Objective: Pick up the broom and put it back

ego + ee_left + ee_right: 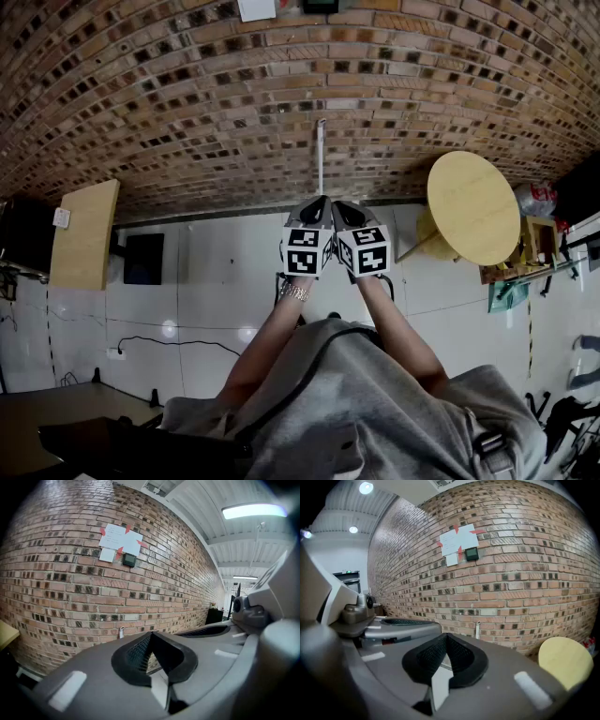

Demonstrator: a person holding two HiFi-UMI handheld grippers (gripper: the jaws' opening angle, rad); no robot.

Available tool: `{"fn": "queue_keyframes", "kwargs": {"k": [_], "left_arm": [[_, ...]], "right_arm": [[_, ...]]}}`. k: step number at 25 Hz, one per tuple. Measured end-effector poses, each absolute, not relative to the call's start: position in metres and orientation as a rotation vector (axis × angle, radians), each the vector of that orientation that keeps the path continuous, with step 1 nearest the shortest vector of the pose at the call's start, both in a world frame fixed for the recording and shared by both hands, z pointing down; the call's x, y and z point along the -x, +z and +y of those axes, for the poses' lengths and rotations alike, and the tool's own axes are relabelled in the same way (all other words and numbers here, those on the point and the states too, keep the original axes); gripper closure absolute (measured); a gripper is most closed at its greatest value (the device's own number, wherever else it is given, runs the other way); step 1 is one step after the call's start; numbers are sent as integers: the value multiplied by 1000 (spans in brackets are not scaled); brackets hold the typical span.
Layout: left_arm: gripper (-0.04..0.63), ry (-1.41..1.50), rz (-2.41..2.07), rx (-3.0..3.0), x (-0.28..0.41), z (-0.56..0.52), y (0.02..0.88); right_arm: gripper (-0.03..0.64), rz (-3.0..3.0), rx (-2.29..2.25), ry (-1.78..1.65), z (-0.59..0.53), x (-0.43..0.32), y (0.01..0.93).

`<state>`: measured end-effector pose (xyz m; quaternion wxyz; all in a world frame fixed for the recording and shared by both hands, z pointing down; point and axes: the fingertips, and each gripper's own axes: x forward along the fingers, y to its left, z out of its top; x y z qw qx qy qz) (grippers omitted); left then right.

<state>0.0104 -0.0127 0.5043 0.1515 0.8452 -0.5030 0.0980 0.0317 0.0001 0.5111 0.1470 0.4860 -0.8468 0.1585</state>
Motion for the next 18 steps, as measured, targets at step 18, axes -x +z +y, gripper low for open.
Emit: {"fn": "queue_keyframes", "kwargs": {"k": [18], "left_arm": [[589, 408, -1464, -2248, -8, 14, 571]], "right_arm": [[616, -2491, -1158, 403, 24, -25, 549]]}}
